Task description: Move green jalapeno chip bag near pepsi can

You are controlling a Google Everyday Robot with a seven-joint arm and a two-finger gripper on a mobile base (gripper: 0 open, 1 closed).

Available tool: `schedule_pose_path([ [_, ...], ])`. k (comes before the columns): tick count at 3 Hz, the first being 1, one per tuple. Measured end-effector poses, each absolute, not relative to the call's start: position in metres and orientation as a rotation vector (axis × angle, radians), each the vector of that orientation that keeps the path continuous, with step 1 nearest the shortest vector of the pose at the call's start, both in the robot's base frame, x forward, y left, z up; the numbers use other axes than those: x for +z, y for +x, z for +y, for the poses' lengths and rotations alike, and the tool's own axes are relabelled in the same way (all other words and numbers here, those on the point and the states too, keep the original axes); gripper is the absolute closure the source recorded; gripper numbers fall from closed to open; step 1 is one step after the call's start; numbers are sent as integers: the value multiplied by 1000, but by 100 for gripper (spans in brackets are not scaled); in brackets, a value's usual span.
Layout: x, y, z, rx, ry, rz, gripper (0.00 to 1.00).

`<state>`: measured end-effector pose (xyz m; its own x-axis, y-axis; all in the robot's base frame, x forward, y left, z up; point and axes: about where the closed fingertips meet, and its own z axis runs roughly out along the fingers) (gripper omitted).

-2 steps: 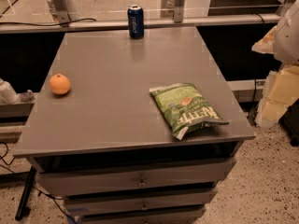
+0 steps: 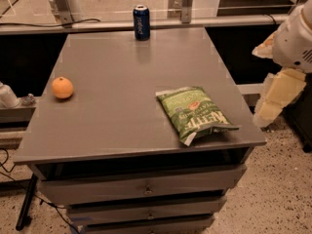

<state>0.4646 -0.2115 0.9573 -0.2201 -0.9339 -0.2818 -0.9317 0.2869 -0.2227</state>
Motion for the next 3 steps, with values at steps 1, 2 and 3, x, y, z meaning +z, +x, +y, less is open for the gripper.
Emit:
schedule_pose_path([
  [1, 922, 482, -201, 114, -1654, 2222, 0],
  [2, 891, 488, -188, 216, -1623, 2226, 0],
  [3, 872, 485, -165, 260, -1653, 2161, 0],
])
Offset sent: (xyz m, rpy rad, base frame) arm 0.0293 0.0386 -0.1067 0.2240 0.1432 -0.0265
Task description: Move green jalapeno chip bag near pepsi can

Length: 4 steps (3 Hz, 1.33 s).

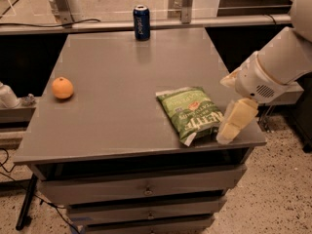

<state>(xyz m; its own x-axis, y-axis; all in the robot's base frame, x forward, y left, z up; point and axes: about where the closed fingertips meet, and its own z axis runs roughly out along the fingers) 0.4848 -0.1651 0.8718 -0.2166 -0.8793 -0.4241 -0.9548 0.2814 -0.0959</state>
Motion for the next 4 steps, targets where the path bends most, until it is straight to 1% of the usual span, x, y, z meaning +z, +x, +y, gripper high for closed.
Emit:
schedule_pose_path([
  [1, 855, 483, -148, 288, -1672, 2130, 0],
  [2, 845, 483, -144, 303, -1669, 2112, 18],
  [4, 851, 484, -160, 271, -1627, 2123, 65],
])
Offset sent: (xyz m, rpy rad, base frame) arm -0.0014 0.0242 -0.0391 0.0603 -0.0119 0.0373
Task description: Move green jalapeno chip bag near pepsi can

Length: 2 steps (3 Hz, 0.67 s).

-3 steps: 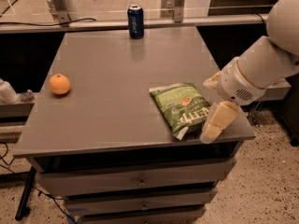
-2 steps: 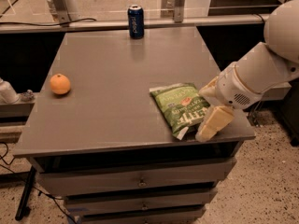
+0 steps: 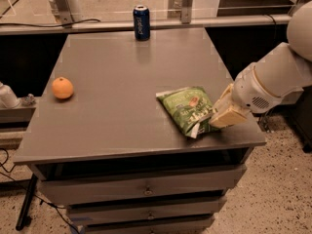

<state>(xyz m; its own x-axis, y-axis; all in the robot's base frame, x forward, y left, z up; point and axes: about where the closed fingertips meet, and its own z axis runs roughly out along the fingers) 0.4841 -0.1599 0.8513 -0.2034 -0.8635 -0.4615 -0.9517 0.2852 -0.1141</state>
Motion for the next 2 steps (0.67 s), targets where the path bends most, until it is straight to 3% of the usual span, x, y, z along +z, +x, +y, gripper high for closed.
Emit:
schedule_pose_path([
  [1, 872, 496, -159, 227, -1617, 2113, 88],
  [2, 914, 519, -153, 158, -1572, 2064, 100],
])
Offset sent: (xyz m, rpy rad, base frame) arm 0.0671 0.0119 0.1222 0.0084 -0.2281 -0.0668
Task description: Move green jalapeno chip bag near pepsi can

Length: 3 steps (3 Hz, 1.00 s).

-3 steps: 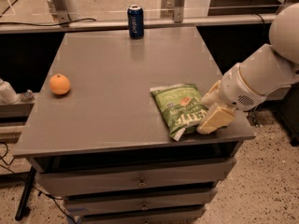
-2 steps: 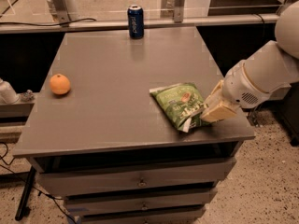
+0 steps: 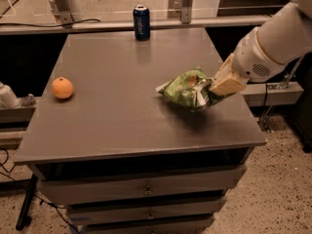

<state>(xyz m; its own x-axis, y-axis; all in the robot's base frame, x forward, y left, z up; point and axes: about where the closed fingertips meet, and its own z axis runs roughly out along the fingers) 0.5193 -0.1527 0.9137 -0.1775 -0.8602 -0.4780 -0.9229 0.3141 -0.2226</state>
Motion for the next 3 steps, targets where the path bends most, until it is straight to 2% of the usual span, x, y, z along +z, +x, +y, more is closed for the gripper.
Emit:
schedule_pose_path([
  [1, 972, 538, -151, 90, -1441, 1948, 100],
  [2, 972, 538, -151, 89, -1441, 1948, 100],
  [3, 974, 564, -152, 33, -1377, 1925, 100],
])
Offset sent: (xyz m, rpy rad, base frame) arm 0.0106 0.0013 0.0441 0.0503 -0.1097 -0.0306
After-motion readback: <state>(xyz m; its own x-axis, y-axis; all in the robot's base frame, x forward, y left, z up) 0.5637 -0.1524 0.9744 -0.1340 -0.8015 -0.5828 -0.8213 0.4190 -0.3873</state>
